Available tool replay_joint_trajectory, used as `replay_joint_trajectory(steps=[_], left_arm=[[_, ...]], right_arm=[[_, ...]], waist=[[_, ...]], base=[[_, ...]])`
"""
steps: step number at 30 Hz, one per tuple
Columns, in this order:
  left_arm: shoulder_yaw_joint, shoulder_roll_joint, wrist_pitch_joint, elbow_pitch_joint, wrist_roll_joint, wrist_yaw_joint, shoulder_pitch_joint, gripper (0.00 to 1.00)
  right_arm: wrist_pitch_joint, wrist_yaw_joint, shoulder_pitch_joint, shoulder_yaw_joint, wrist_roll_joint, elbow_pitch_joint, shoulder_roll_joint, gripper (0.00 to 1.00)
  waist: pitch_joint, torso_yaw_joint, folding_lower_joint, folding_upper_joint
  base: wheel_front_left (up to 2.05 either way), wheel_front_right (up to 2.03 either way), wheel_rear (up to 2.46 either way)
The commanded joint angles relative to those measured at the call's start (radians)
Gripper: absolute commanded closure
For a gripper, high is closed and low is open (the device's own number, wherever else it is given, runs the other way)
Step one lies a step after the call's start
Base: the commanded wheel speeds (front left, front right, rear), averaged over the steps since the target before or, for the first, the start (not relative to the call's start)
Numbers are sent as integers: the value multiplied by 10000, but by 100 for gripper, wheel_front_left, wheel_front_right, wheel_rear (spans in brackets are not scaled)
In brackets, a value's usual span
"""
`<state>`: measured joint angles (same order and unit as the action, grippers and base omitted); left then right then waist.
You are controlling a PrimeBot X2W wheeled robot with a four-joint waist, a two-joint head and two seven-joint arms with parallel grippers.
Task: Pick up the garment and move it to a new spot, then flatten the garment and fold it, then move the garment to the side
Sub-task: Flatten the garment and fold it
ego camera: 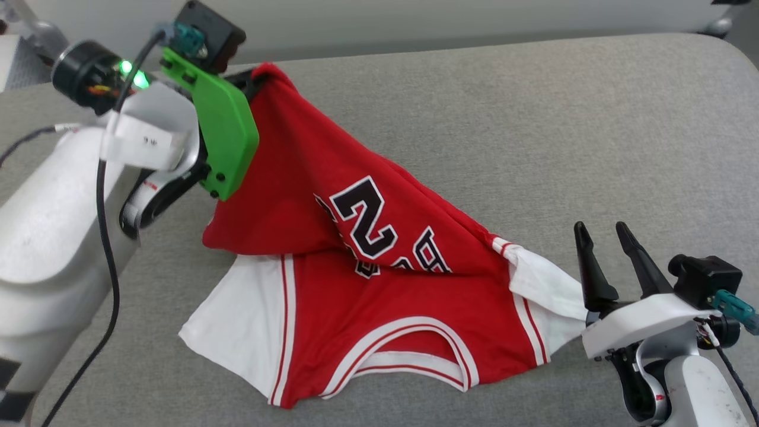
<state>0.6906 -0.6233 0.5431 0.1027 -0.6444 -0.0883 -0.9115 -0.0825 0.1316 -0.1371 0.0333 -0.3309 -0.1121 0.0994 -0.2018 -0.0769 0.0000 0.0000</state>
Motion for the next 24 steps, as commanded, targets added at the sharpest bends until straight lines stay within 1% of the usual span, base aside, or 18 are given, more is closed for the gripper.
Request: replay_joint_trajectory(steps=[1,5,7,11,12,13,14,19,22,24], left_arm=[[66,166,-110,316,142,-109,-501,100],[449,482,-766,1444,584,-334,-1710,100],[588,651,-1278,2158,652,-383,-2231,100],[1189,775,-2411,3424,887,-416,-3097,100],[1293,849,-2787,3738,843,-418,-3280,53],[1382,900,-3074,3994,835,-419,-3414,0],[1518,953,-3396,4323,852,-420,-3549,0],[2184,1218,-4190,5525,596,-421,-3704,0],[2475,1341,-4671,6046,270,-422,-3608,0],[2473,1413,-4967,6392,-58,-422,-3441,0]], right_arm=[[-141,-9,-235,69,-62,-105,-67,0],[-377,-9,-477,239,-124,-379,-159,0],[-486,-9,-591,320,-147,-506,-187,0],[-662,-9,-843,548,-199,-746,-238,0],[-710,-9,-899,583,-214,-802,-248,0],[-745,-9,-942,607,-225,-840,-256,0],[-789,-9,-989,626,-234,-892,-265,0],[-901,-9,-1116,689,-234,-1121,-288,0],[-913,-9,-1141,648,-192,-1222,-228,0],[-887,-9,-1142,659,-154,-1255,-138,0]], waist=[[-620,-758,0,0],[-979,-1253,0,0],[-1145,-1446,0,0],[-1416,-1762,0,0],[-1490,-1800,0,0],[-1552,-1825,0,0],[-1611,-1841,0,0],[-1694,-1742,0,0],[-1540,-1531,0,0],[-1335,-1390,0,0]], base=[[0,0,0],[0,0,0],[0,0,0],[0,0,0],[0,0,0],[0,0,0],[0,0,0],[0,0,0],[0,0,0],[0,0,0]])
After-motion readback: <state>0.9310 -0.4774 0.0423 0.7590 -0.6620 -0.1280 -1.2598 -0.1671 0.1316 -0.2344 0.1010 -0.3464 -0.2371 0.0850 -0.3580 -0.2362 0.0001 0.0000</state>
